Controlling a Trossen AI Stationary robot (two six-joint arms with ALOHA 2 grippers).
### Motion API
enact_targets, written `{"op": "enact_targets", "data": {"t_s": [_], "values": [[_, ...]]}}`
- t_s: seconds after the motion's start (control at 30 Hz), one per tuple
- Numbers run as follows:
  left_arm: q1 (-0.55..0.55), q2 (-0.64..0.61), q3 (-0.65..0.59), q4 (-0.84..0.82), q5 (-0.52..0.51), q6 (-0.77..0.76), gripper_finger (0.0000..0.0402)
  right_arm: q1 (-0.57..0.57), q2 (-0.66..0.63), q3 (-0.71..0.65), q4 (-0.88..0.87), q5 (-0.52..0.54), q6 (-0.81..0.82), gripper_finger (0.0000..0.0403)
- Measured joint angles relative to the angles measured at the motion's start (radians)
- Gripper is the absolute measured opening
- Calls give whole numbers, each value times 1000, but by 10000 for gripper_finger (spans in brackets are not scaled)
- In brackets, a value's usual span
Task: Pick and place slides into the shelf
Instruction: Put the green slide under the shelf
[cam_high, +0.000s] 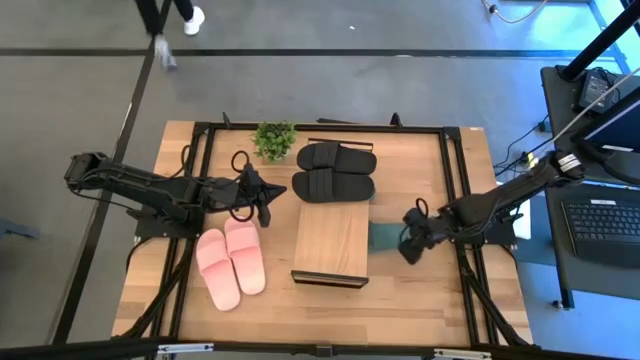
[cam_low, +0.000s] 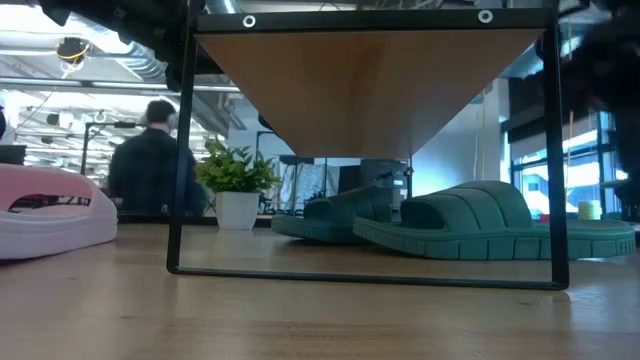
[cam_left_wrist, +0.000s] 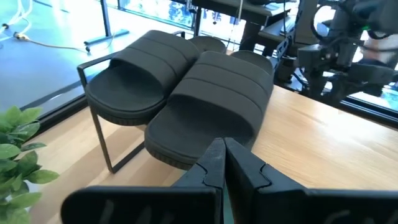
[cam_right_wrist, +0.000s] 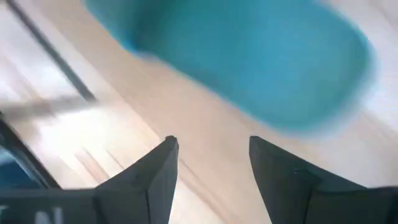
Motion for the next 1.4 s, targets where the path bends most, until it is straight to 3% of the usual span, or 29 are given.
{"op": "enact_targets", "data": {"t_s": [0.1,0.27,0.4,0.6,1.07,1.4], "values": [[0,0,0,0,-8,0,4,-3,-17,0,-187,-94,-23,199],[0,0,0,0,-46,25,4,-3,-16,0,-327,-88,-99,199],[0,0,0,2,-59,26,4,-19,-1,0,-316,-69,-151,199],[0,0,0,3,-86,26,4,-89,56,0,-241,-67,-350,199],[0,0,0,0,-90,26,4,-248,293,-1,-125,-109,-693,199],[0,0,0,0,-90,26,4,-266,358,-2,41,-123,-722,199]]}}
